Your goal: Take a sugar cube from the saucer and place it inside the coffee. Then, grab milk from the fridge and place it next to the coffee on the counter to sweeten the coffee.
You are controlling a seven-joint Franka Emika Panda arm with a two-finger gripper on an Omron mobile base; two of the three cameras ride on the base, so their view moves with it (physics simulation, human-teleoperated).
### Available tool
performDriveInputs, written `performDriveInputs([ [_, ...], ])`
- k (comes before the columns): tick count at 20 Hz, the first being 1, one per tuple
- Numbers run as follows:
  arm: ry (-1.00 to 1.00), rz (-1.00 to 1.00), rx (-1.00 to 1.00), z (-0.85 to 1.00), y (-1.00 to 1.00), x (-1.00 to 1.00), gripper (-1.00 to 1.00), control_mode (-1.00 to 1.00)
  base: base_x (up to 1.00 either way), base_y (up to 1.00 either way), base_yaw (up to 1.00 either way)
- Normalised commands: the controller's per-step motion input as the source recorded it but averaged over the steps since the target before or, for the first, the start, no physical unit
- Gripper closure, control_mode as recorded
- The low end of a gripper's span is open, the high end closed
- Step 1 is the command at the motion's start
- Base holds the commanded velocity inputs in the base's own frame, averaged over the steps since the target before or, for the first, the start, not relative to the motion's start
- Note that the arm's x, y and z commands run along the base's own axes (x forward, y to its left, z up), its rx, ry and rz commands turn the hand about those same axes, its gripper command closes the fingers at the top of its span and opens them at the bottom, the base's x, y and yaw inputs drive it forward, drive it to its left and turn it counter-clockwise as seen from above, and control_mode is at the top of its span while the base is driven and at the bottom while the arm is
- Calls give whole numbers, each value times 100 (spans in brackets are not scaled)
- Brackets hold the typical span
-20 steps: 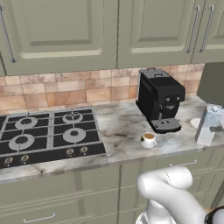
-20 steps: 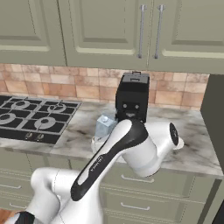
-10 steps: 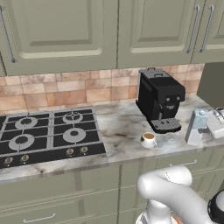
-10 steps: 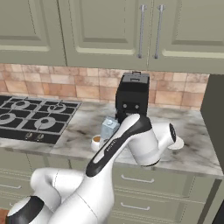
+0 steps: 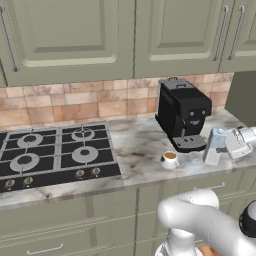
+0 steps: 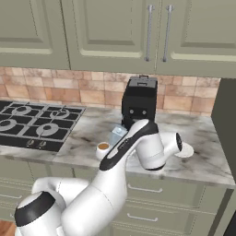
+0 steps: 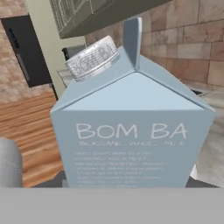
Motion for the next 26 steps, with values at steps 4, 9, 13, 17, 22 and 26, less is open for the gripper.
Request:
performDriveInputs([
  [4, -2, -1, 0, -20, -1, 34, 100, -100, 0, 0, 0],
  [9, -2, -5, 0, -18, -3, 24, 100, -100, 0, 0, 0],
  [13, -1, -6, 1, -21, 0, 25, 100, -100, 0, 0, 0],
  [17, 0, -5, 0, -22, 0, 29, 100, -100, 0, 0, 0],
  [22, 0, -3, 0, -28, 0, 26, 100, -100, 0, 0, 0],
  [26, 0, -4, 0, -38, 0, 25, 100, -100, 0, 0, 0],
])
